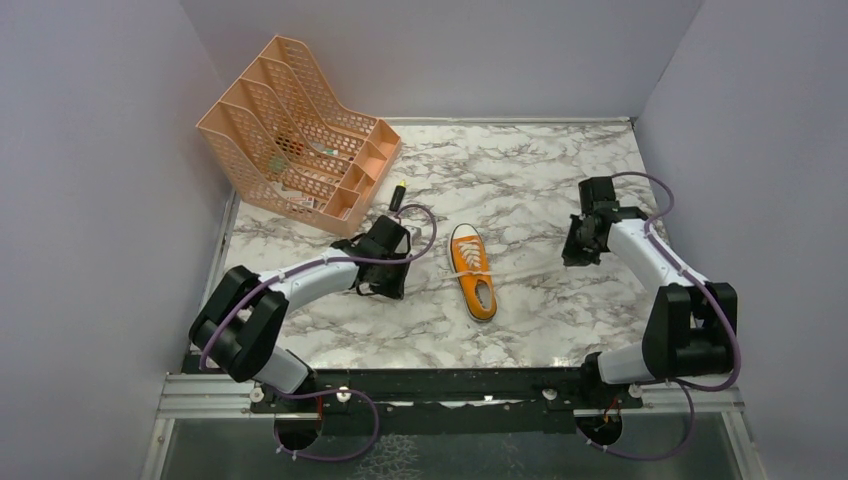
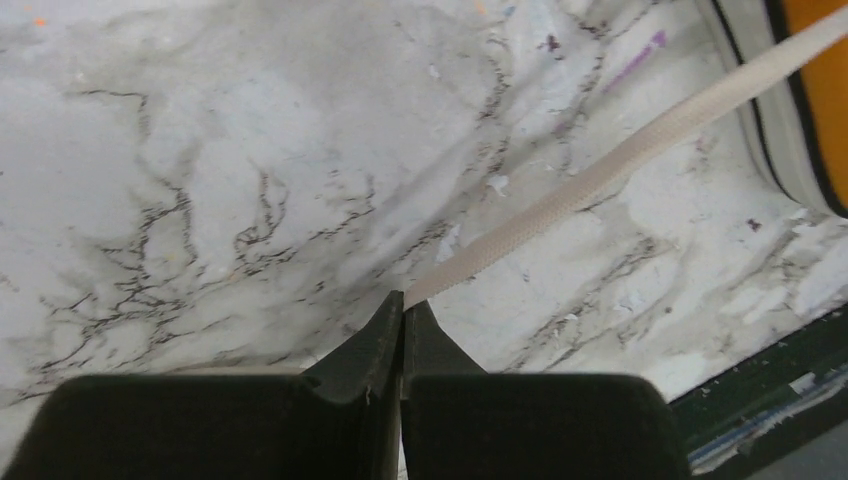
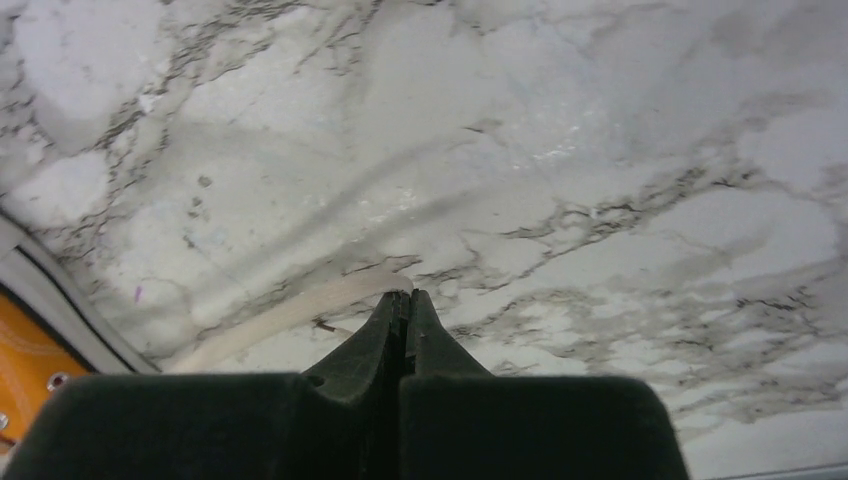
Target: Tie the shoes
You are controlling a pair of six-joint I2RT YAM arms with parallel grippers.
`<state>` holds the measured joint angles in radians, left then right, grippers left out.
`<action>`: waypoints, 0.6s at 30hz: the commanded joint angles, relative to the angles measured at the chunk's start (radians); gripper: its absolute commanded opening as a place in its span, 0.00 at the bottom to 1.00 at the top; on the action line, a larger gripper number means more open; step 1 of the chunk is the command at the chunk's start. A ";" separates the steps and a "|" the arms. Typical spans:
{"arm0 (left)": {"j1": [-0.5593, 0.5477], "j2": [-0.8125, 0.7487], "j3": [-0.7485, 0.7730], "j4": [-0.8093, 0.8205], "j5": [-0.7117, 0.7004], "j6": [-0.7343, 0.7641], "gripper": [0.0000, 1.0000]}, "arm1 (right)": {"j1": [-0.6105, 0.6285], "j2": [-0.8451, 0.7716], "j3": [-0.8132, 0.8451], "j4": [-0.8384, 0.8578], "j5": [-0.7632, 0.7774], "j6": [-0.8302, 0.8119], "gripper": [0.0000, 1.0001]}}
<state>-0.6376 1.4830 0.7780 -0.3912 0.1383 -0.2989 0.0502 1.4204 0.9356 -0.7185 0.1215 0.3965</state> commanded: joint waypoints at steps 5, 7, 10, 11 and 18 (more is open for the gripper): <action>0.006 -0.007 0.128 -0.053 0.223 0.058 0.42 | -0.010 -0.044 0.003 0.051 -0.251 -0.087 0.01; 0.006 -0.010 0.160 -0.056 0.201 0.087 0.59 | -0.010 -0.042 0.003 0.054 -0.274 -0.090 0.00; 0.004 0.067 0.223 -0.067 0.226 0.164 0.83 | -0.010 -0.040 0.004 0.057 -0.287 -0.095 0.00; 0.003 0.089 0.250 -0.077 0.247 0.191 0.85 | -0.010 -0.038 0.007 0.057 -0.293 -0.097 0.01; 0.003 0.266 0.347 -0.059 0.373 0.356 0.77 | -0.010 -0.042 0.018 0.063 -0.337 -0.101 0.01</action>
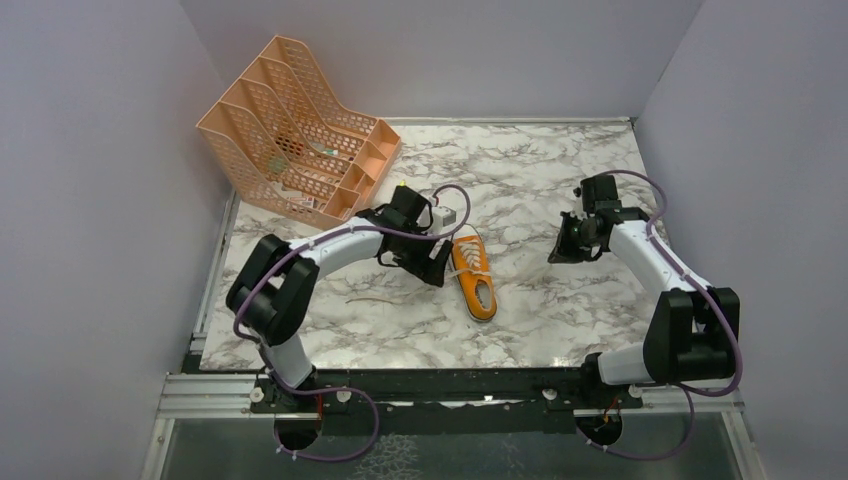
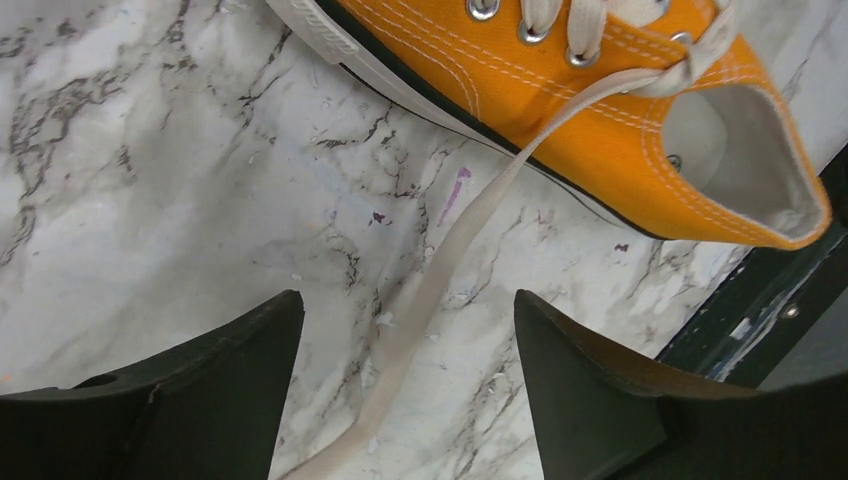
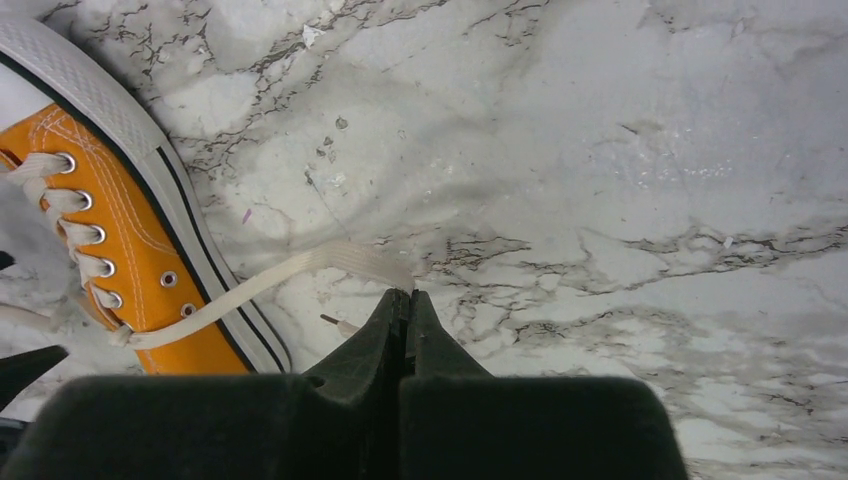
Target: Tie the shoes
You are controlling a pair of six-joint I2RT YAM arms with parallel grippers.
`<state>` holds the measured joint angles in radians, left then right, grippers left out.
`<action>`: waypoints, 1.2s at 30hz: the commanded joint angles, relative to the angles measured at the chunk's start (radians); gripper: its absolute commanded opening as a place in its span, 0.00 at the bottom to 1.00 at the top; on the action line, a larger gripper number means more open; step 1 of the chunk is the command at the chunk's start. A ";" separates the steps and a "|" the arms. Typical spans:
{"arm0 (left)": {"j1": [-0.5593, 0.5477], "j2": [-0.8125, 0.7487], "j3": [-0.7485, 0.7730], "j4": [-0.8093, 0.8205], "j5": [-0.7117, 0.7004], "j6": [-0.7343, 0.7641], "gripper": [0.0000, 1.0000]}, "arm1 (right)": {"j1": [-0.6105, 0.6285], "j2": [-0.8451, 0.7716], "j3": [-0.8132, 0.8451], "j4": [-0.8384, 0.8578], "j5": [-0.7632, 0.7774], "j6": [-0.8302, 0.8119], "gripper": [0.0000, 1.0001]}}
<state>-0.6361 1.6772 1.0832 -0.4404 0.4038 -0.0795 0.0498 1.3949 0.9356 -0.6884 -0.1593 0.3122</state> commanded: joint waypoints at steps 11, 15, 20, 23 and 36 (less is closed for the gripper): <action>-0.008 0.046 -0.032 0.070 0.111 0.107 0.27 | -0.009 -0.065 0.023 0.011 -0.066 0.008 0.00; -0.008 -0.048 -0.100 0.220 0.135 0.056 0.12 | -0.010 -0.076 0.094 -0.041 -0.158 -0.001 0.01; -0.012 -0.067 -0.137 0.353 0.139 0.012 0.00 | -0.010 -0.063 0.160 -0.078 -0.353 0.077 0.01; -0.021 -0.106 -0.180 0.461 0.148 0.010 0.00 | -0.010 -0.058 0.160 -0.024 -0.478 0.214 0.00; -0.061 -0.171 -0.334 0.753 0.160 -0.026 0.00 | 0.330 0.239 0.220 0.422 -0.367 0.806 0.01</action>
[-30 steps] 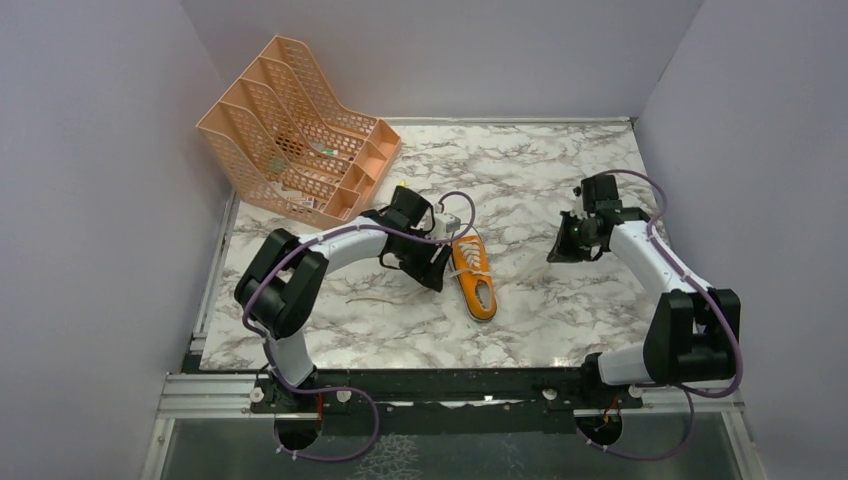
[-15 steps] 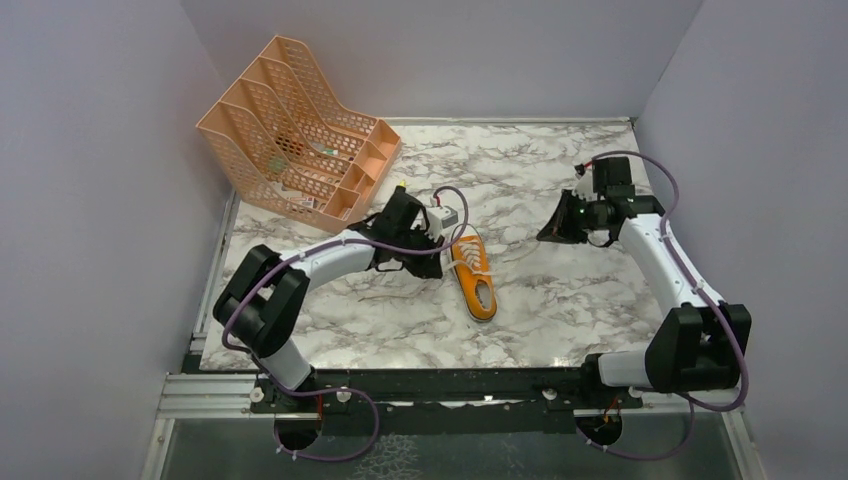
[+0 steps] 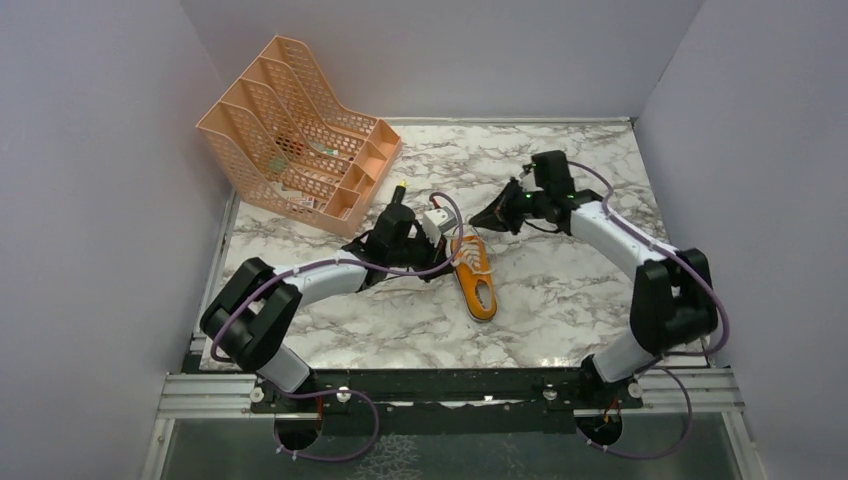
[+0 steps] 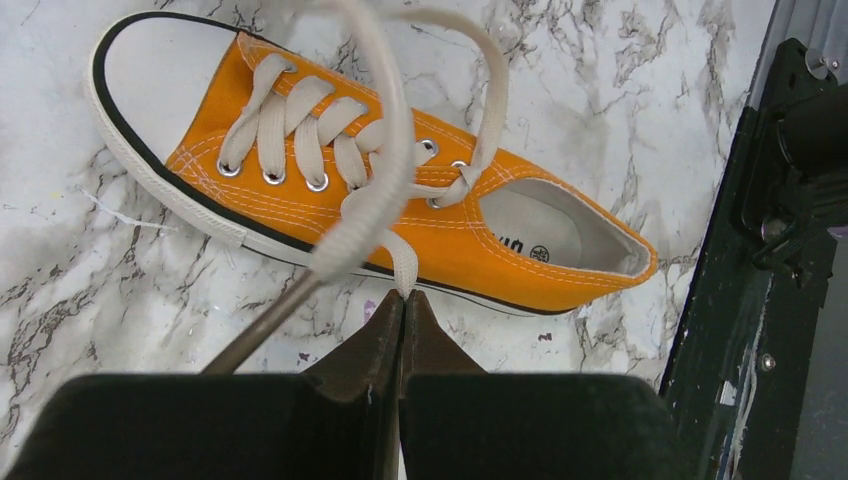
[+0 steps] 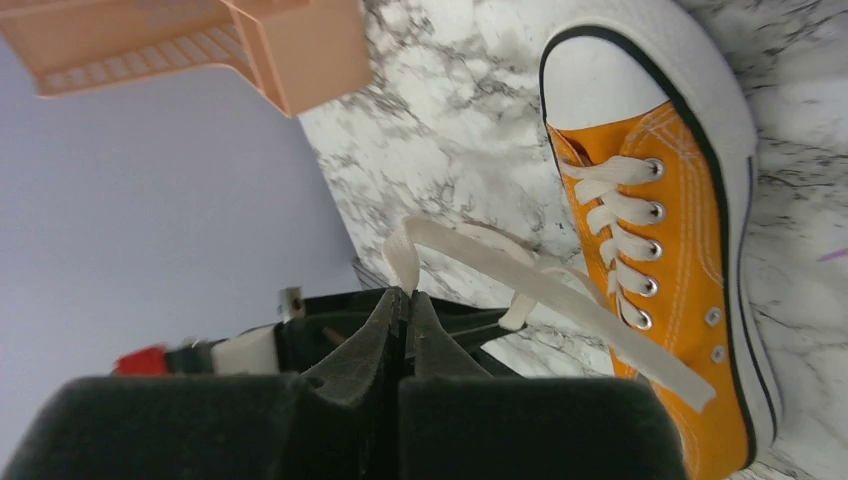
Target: Tie the shoes
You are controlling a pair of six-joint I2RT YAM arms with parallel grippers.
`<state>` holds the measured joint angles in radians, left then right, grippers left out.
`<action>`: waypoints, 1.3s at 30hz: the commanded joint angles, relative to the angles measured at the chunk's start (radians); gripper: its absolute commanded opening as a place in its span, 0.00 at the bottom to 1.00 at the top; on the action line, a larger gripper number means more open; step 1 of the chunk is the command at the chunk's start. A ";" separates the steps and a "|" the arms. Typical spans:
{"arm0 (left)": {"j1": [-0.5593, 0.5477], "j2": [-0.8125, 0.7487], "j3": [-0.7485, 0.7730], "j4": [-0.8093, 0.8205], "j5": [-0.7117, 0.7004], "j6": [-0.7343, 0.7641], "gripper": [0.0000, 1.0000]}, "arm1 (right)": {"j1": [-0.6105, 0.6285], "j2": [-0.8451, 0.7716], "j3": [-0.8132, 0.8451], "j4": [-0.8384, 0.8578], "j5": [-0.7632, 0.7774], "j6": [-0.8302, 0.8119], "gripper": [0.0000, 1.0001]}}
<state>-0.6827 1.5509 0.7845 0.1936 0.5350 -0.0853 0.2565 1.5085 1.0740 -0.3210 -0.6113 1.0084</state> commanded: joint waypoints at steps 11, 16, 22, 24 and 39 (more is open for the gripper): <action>-0.020 -0.147 -0.136 0.136 0.024 -0.016 0.00 | 0.366 0.319 0.213 -0.050 0.269 -0.030 0.01; -0.029 -0.195 -0.173 0.152 0.009 -0.053 0.00 | 0.397 0.350 0.217 -0.079 0.284 -0.126 0.01; -0.061 -0.233 -0.185 0.150 0.026 -0.096 0.00 | 0.436 0.424 0.323 -0.204 0.401 -0.197 0.01; -0.074 -0.245 -0.190 0.145 0.009 -0.108 0.00 | 0.436 0.420 0.344 -0.192 0.414 -0.230 0.01; -0.077 -0.144 -0.158 0.180 -0.070 -0.081 0.00 | 0.426 0.400 0.257 -0.110 -0.047 -0.304 0.01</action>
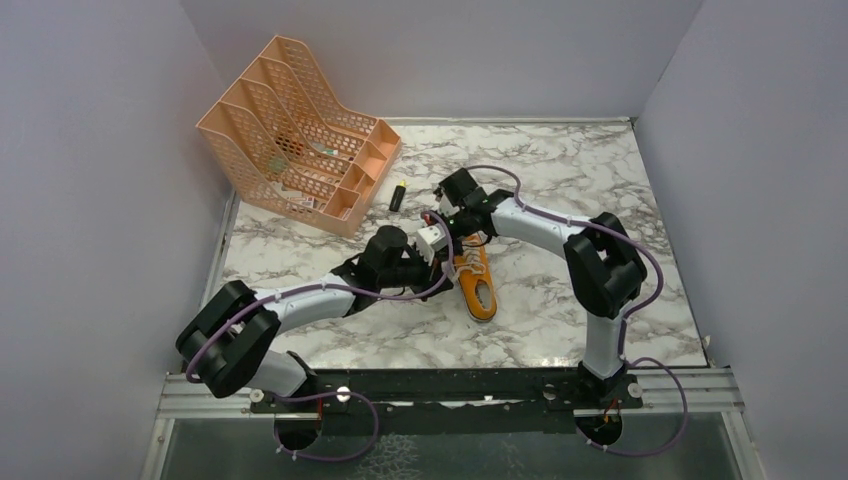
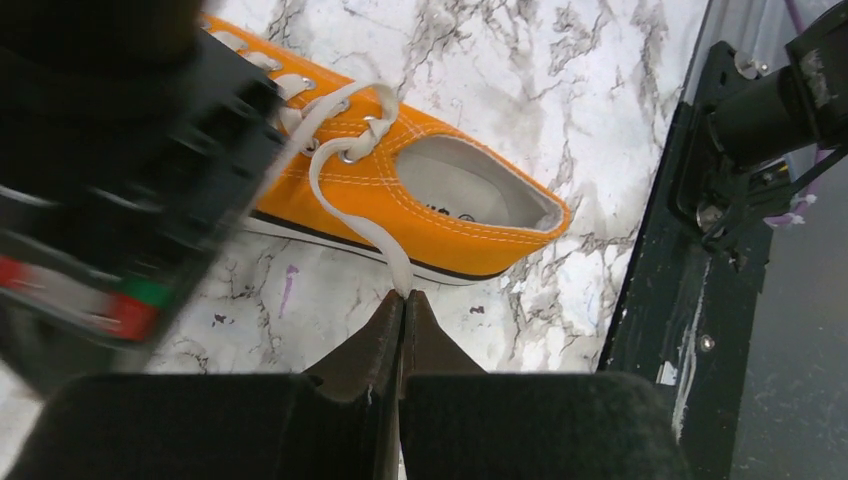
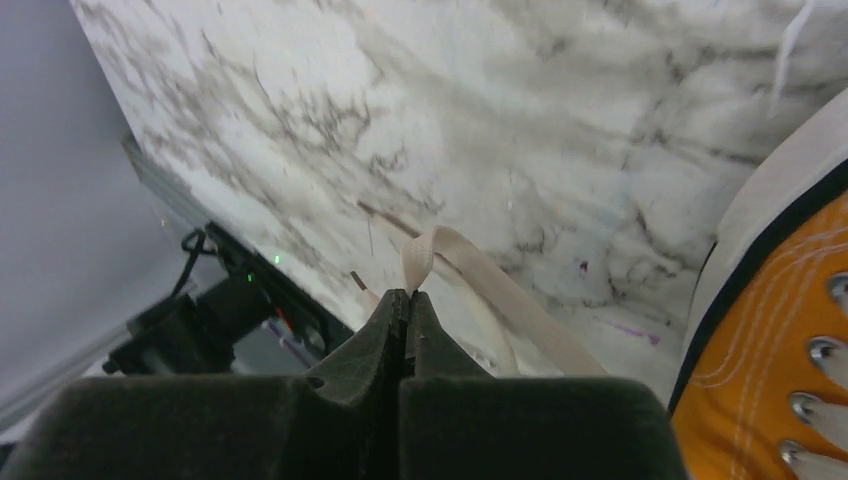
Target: Tie the shoes
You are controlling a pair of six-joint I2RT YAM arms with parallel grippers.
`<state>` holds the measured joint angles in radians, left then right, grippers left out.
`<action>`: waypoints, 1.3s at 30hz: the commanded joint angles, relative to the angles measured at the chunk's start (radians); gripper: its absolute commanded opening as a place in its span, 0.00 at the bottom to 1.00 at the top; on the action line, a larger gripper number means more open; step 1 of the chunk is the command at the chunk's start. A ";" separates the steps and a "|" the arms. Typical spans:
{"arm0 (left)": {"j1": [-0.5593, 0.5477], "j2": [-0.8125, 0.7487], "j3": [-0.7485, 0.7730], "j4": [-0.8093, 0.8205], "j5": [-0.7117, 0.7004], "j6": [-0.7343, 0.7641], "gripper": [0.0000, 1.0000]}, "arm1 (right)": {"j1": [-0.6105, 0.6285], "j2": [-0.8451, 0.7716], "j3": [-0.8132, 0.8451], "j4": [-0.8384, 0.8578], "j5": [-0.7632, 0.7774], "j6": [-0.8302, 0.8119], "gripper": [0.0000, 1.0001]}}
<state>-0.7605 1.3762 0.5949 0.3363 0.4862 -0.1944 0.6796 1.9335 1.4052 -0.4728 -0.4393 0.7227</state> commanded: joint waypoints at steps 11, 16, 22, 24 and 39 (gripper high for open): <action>0.011 0.100 0.058 0.092 0.006 0.011 0.00 | -0.114 -0.036 0.011 -0.091 -0.255 -0.103 0.55; 0.038 0.105 0.052 0.100 -0.003 -0.039 0.00 | -0.197 -0.171 -0.017 -0.222 -0.229 -0.228 0.64; 0.075 0.158 0.087 0.099 0.038 -0.116 0.00 | -0.203 -0.485 -0.228 -0.197 -0.127 -0.311 0.68; 0.086 0.180 0.103 0.100 0.059 -0.138 0.00 | -0.166 -0.582 -0.347 -0.132 -0.079 -0.299 0.69; 0.142 0.267 0.220 -0.065 0.039 -0.159 0.00 | 0.522 -0.492 -0.619 0.545 0.698 -0.017 0.70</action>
<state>-0.6174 1.6188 0.7803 0.3328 0.5411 -0.3569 1.1172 1.3243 0.7746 -0.1749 -0.0837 0.6209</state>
